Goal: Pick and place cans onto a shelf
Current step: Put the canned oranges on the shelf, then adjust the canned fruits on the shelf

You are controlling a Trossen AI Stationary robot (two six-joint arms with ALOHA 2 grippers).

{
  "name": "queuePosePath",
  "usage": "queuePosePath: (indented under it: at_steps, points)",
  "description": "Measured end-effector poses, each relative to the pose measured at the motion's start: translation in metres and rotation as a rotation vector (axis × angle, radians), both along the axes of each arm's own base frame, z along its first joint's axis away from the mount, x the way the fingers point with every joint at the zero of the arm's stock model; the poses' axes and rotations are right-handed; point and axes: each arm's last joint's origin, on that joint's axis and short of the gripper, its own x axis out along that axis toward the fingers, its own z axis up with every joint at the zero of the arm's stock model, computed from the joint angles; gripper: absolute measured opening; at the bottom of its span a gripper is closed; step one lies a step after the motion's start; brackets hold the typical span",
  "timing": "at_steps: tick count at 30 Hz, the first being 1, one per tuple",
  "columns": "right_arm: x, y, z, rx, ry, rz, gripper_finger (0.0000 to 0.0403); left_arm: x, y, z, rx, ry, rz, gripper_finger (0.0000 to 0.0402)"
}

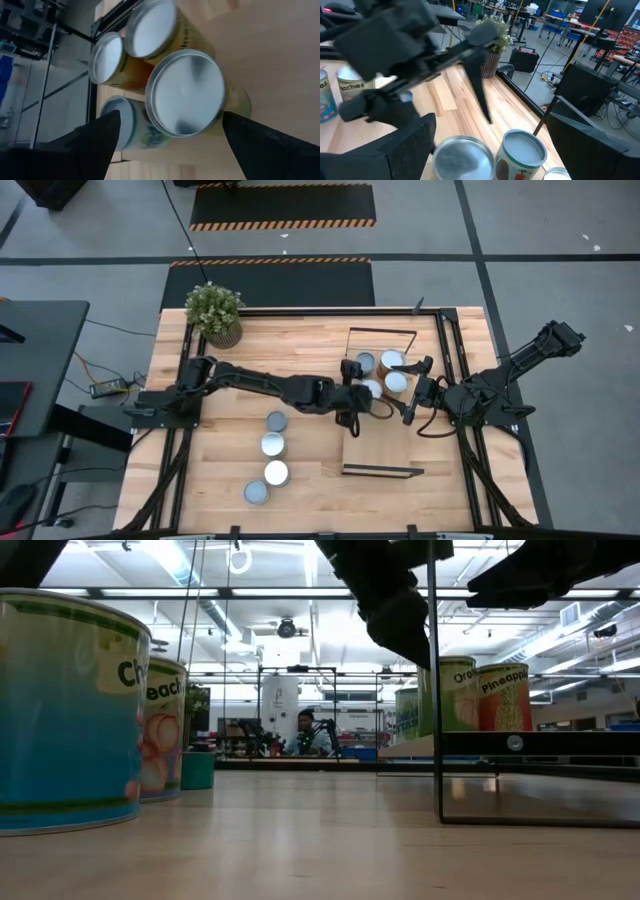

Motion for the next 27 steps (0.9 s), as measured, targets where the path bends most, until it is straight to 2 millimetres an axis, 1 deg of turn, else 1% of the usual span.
queuePosePath:
  at_steps: [4, 7, 13, 18, 22, 24, 27]
  points:
    - [0.0, 0.0, 0.0, -0.001, 0.001, 0.0, 0.0388, 0.003, 0.011, 0.002, -0.007, -0.03, 0.018, 0.0357]
    - [0.0, 0.0, 0.0, -0.002, 0.002, 0.0, 0.0388, 0.003, 0.014, 0.002, -0.007, -0.029, 0.024, 0.0357]
    - [0.0, 0.0, 0.0, -0.002, 0.002, 0.0, 0.0388, 0.002, 0.011, 0.005, 0.014, -0.039, 0.05, 0.0357]
    - [0.0, 0.0, 0.0, -0.002, 0.002, 0.0, 0.0388, -0.003, 0.0, 0.012, 0.001, -0.057, 0.033, 0.0357]
    - [0.0, 0.0, 0.0, -0.002, 0.002, 0.0, 0.0388, 0.0, -0.005, 0.015, -0.078, -0.113, 0.006, 0.0357]
    - [0.0, 0.0, 0.0, -0.002, 0.003, 0.0, 0.0388, 0.004, -0.002, 0.015, -0.132, -0.147, 0.004, 0.0357]
    - [-0.002, 0.001, -0.005, -0.017, 0.044, 0.003, 0.0388, 0.003, 0.002, 0.01, -0.162, -0.113, 0.014, 0.0357]
